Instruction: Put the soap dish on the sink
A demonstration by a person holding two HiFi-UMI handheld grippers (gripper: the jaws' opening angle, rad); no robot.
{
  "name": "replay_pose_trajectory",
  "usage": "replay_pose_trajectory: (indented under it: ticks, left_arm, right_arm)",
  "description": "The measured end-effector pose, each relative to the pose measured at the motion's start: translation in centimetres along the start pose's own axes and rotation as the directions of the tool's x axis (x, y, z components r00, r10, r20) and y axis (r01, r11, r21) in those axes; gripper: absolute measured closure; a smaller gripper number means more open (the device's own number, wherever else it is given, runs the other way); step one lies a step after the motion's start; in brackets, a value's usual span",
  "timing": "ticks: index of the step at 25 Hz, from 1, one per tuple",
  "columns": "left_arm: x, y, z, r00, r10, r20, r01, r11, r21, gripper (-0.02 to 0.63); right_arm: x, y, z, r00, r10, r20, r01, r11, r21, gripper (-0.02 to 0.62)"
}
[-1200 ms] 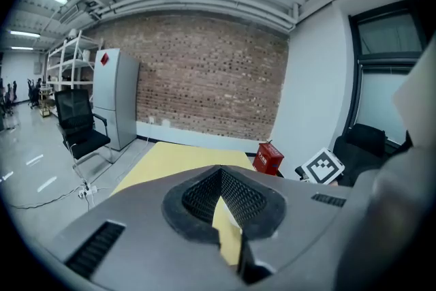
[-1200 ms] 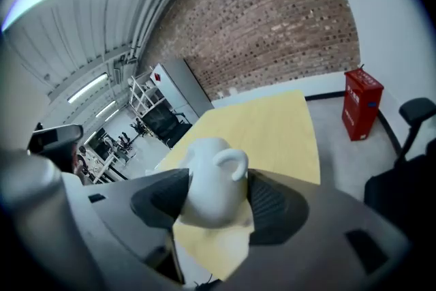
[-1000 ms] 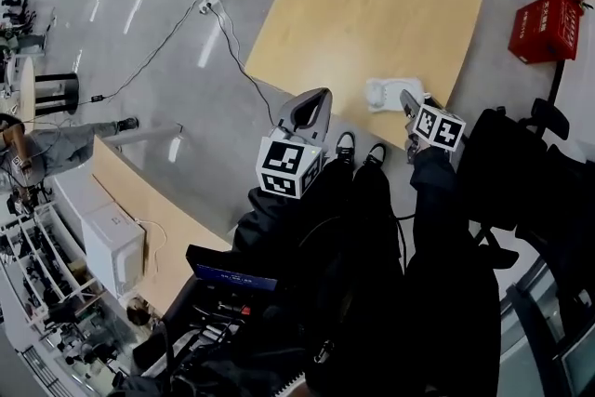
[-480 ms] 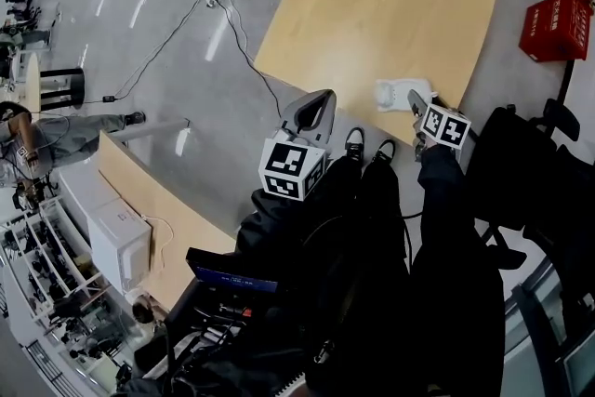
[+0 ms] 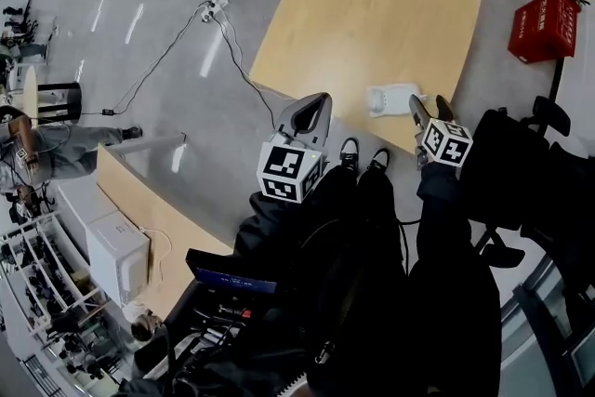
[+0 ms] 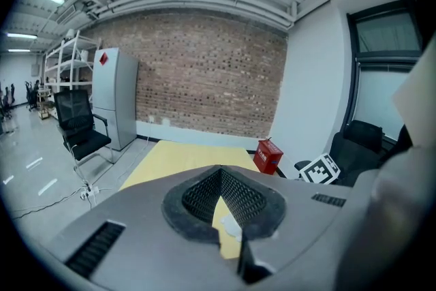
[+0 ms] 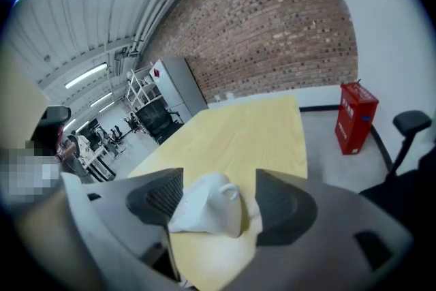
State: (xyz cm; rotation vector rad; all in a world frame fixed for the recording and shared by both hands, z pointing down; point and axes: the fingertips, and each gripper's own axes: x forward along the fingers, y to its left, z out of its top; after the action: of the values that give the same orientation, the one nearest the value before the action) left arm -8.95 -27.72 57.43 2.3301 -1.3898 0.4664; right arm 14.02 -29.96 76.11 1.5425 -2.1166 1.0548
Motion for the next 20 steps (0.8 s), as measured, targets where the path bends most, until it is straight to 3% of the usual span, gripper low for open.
replay_pose_trajectory:
  ticks: [2, 6, 9, 12, 20]
  left_arm:
    - [0.0, -0.4, 1.1, 1.000, -0.009, 0.021, 0.009, 1.000, 0.006, 0.604]
    - [-0.3, -1.6, 4.2, 0.996, -0.030, 0.082, 0.027, 0.999, 0.028, 0.604]
    - [-0.7, -2.7, 8.0, 0.982, -0.035, 0.184, 0.024, 0.998, 0.059, 0.604]
    - [-1.5, -4.2, 12.0, 0.960, -0.062, 0.272, 0.039, 0.995, 0.088, 0.604]
    - [-3.3, -7.8, 19.4, 0.910, -0.128, 0.393, 0.083, 0.988, 0.131, 0.604]
  right_arm:
    - [-2.6, 1.0, 2.6, 0.997, -0.010, 0.079, 0.014, 0.998, -0.058, 0.267]
    - [-8.5, 4.1, 8.3, 0.971, -0.013, 0.240, 0.052, 0.986, -0.158, 0.436]
    - [-12.6, 6.2, 12.3, 0.951, -0.031, 0.309, 0.100, 0.972, -0.211, 0.545]
    - [-17.2, 8.9, 16.6, 0.921, -0.014, 0.390, 0.120, 0.961, -0.250, 0.586]
    - [-25.8, 13.5, 24.9, 0.818, 0.055, 0.573, 0.171, 0.927, -0.333, 0.589]
